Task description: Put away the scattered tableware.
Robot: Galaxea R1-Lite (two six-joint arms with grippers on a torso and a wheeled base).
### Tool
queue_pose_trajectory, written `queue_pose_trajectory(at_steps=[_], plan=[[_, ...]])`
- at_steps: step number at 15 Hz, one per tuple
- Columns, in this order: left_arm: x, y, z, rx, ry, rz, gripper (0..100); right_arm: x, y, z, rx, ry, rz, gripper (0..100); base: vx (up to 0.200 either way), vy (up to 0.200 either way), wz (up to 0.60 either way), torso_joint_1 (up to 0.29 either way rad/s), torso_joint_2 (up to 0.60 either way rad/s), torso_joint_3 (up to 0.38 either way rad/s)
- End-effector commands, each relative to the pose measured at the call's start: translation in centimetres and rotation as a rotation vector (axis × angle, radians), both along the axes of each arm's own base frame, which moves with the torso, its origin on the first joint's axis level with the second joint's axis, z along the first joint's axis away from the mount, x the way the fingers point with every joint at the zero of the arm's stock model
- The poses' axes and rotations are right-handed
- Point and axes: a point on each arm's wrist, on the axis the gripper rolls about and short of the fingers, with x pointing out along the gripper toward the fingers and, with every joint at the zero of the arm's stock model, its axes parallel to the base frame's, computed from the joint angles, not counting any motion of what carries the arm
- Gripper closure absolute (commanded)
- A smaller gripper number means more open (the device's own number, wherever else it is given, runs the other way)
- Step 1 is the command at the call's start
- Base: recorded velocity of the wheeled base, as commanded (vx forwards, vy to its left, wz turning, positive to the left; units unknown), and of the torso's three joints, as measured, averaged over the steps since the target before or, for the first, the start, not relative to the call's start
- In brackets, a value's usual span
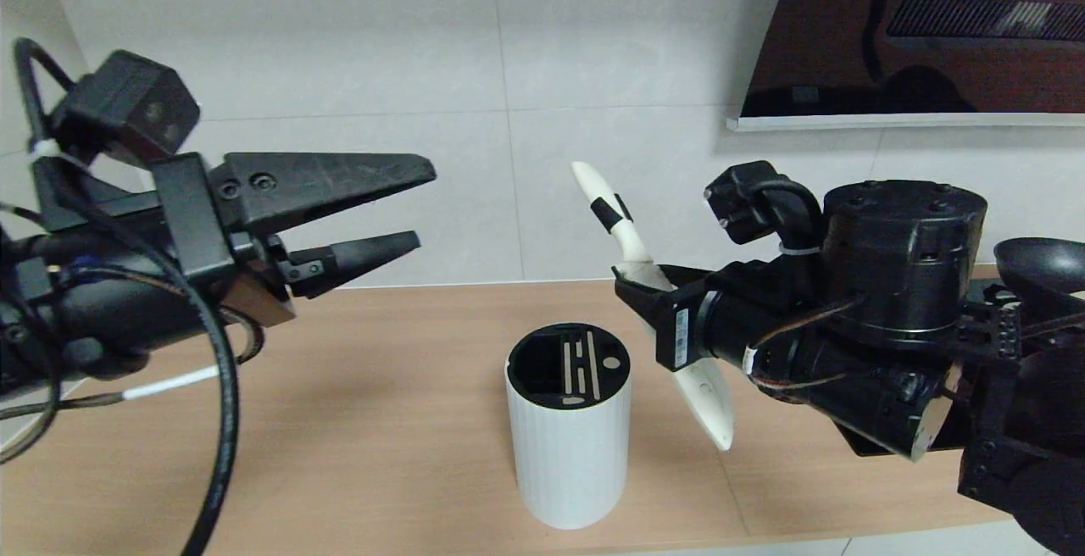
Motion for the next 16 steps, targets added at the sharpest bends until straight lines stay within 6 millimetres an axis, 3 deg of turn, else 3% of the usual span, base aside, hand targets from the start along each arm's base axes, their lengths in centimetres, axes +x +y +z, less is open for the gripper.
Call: queue_pose_trajectory(at_steps=[1, 5, 12, 16], plan=[[2.9, -2.4, -2.6, -0.027, 0.129, -0.040, 0, -0.6, 1.0, -0.5, 0.020, 0.031, 0.028, 100, 0.000, 0.000, 0.00, 0.000, 0.00, 0.000], [5.8, -4.8, -5.3, -0.035, 0.171, -0.002, 0, -1.0, 1.3, -0.5, 0.046, 0.050, 0.041, 100, 0.000, 0.000, 0.00, 0.000, 0.00, 0.000], [6.7, -8.3, -7.1, -0.007, 0.200, 0.070, 0, -1.9, 2.5, -1.1, 0.030, 0.064, 0.069, 100, 0.000, 0.000, 0.00, 0.000, 0.00, 0.000], [6.9, -8.4, -6.8, -0.039, 0.155, 0.100, 0, -2.2, 2.7, -1.2, 0.029, 0.067, 0.079, 100, 0.000, 0.000, 0.00, 0.000, 0.00, 0.000]])
